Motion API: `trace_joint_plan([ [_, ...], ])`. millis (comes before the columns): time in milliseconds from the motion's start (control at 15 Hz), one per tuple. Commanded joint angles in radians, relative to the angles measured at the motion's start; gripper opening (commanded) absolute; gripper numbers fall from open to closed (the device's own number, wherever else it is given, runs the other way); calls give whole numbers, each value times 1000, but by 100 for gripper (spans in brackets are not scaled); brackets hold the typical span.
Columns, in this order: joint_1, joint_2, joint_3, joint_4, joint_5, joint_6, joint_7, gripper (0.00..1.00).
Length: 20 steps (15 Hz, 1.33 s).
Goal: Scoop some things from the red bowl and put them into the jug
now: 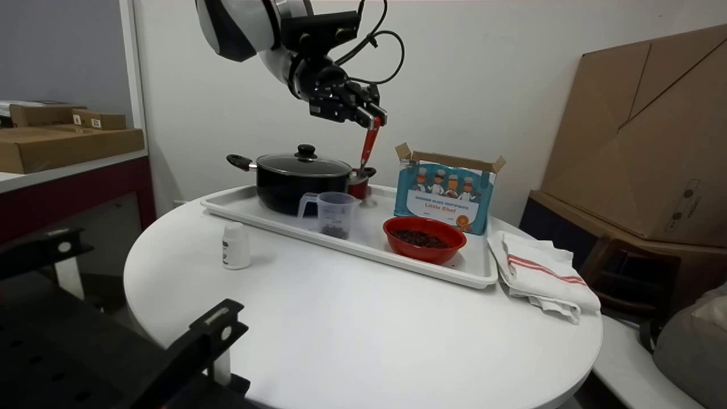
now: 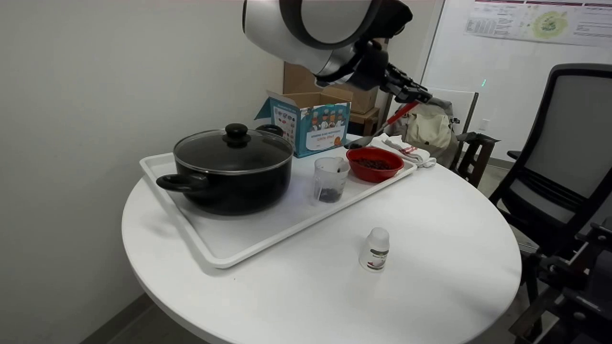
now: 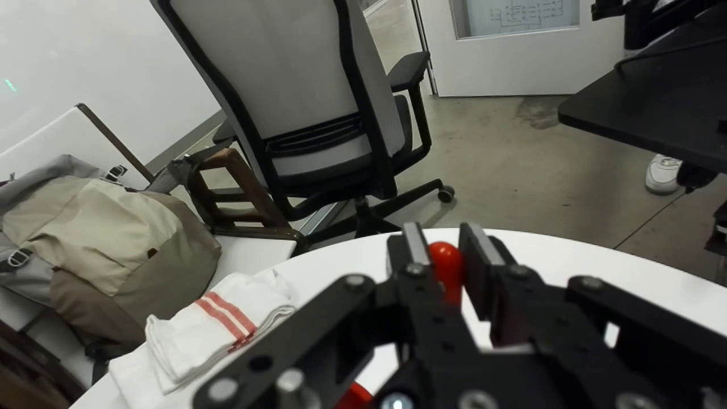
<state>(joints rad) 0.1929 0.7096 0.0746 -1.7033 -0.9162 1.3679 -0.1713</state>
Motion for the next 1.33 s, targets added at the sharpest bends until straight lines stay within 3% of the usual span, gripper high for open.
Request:
trace_joint_plan([
  [0,18,39,5,52,-27,-77,8,10],
  [867,46,61,27,67,-97,-181,13,10],
  [1267,7,2,44,13,-89,-120,5,10],
])
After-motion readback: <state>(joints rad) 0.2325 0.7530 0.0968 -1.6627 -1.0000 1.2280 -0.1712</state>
